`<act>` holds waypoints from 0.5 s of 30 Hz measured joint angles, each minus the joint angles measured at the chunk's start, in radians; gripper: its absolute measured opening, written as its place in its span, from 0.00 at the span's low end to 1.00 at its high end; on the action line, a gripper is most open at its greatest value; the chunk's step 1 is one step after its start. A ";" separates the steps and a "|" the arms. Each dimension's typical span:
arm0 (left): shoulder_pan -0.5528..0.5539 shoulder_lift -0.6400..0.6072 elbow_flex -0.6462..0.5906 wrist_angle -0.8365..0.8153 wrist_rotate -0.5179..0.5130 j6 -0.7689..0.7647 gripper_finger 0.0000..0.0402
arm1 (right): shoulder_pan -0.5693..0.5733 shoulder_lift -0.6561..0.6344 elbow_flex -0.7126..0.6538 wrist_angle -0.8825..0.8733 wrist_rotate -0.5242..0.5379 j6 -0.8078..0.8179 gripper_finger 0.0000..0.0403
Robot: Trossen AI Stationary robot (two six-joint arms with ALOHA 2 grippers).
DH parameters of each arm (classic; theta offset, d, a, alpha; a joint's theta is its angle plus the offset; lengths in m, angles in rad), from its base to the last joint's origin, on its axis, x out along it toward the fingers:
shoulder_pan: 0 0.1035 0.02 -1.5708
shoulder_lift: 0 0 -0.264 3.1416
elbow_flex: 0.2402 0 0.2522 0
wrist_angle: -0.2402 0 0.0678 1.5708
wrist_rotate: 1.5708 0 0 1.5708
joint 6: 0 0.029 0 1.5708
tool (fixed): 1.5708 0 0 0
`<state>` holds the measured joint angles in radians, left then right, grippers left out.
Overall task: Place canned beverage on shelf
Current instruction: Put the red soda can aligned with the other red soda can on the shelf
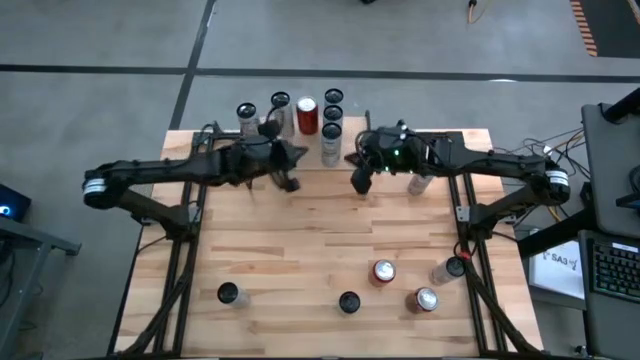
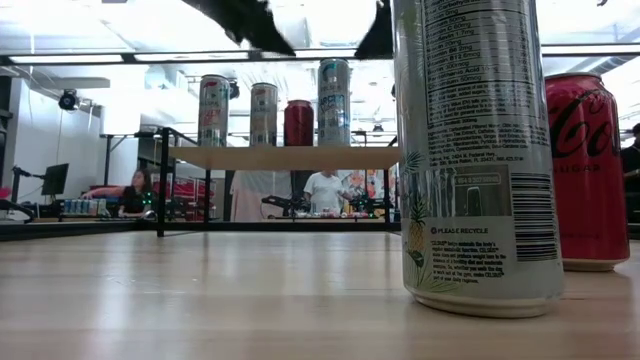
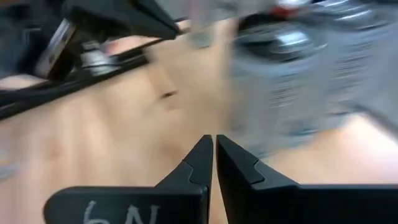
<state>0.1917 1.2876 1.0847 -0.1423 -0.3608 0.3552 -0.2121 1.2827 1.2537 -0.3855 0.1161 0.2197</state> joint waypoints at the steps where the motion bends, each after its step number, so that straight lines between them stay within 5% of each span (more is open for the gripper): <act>1: -0.012 -0.027 -0.002 -0.014 0.064 -0.009 0.00 | 0.020 0.000 0.000 -0.002 -0.030 0.023 0.03; 6: -0.072 -0.137 -0.028 -0.042 0.262 -0.063 0.00 | 0.132 0.000 0.000 -0.011 -0.132 0.179 0.03; 15: -0.206 -0.212 -0.105 0.048 0.274 -0.124 0.00 | 0.335 0.000 0.000 -0.067 -0.179 0.424 0.03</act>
<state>-0.0141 1.0754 0.9800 -0.0938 -0.0864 0.2317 0.1226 1.2831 1.2537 -0.4529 -0.0632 0.6432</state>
